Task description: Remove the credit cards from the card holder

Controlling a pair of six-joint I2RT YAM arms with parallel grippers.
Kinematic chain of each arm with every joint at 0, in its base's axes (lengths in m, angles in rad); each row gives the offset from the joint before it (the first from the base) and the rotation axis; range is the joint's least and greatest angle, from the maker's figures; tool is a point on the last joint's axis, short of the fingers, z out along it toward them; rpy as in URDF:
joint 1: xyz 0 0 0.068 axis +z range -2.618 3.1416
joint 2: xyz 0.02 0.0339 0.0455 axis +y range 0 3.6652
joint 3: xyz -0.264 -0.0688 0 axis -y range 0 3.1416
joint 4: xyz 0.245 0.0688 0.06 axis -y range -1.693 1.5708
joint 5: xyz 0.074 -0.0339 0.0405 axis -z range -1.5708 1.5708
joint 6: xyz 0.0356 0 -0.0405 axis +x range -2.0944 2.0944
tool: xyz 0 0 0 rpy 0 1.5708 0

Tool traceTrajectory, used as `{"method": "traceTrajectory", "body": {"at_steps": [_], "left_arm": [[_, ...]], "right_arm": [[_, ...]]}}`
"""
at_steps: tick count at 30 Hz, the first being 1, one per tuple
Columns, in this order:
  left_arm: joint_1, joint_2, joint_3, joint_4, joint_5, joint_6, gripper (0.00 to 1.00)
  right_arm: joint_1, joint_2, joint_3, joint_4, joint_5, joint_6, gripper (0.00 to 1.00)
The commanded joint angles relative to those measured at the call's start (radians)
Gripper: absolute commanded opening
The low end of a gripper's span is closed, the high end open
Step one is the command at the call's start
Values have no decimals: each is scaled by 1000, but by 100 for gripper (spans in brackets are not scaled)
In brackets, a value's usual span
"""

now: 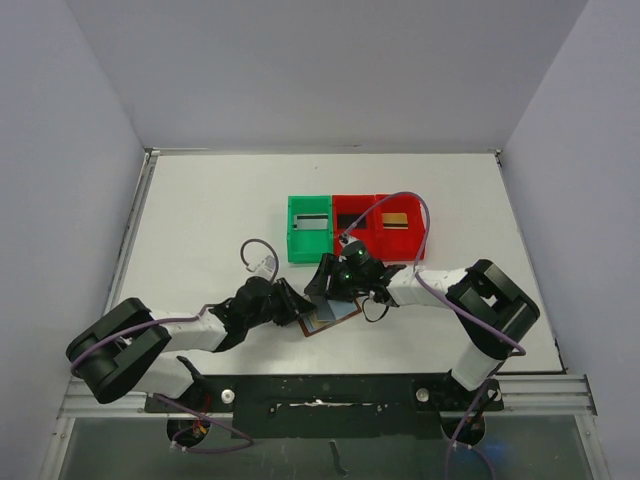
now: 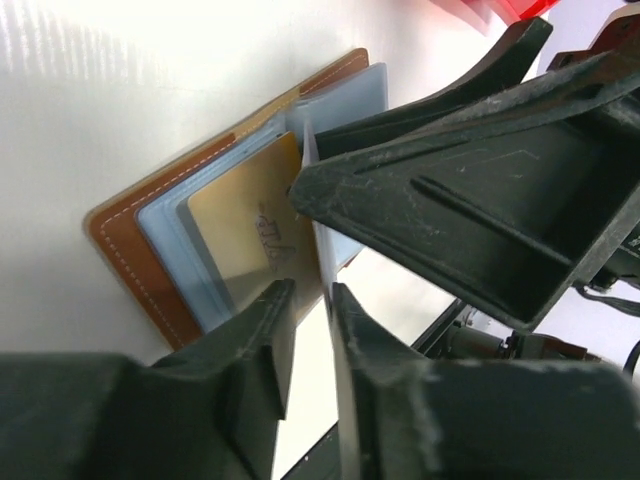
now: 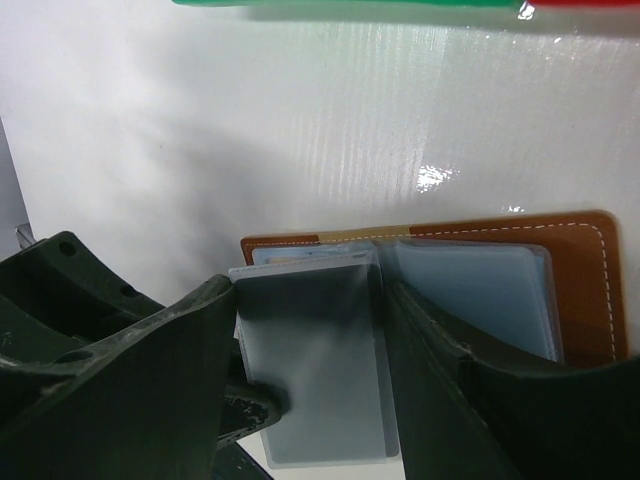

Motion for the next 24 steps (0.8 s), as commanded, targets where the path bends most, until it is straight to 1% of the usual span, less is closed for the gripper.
{"method": "traceTrajectory", "body": {"at_steps": [1, 4, 6, 9, 10, 11, 13, 16, 19, 24], "left_arm": [[-4, 16, 77, 60, -4, 41, 15], [2, 6, 104, 3, -4, 65, 10], [7, -6, 120, -33, -1, 81, 9], [9, -11, 143, -86, -2, 98, 9], [11, -4, 149, -90, 7, 104, 11], [14, 7, 157, -93, 21, 114, 12], [19, 42, 182, -93, 49, 126, 14], [16, 94, 226, -80, 84, 151, 19], [13, 147, 301, -115, 116, 185, 29], [0, 237, 376, -129, 199, 222, 42]], "right_arm": [[-3, -10, -28, -8, -29, 9, 50], [-6, -42, -26, -27, -23, 16, 58], [-13, -71, -34, -26, -21, 17, 63], [-38, -125, -46, -48, -3, 11, 67], [-48, -147, -53, -54, 2, 6, 68], [-58, -168, -60, -61, 7, 3, 73], [-82, -212, -72, -83, 22, 3, 77], [-119, -284, -86, -148, 72, 2, 78], [-153, -369, -124, -212, 137, 9, 77], [-228, -532, -214, -241, 152, 21, 70]]}}
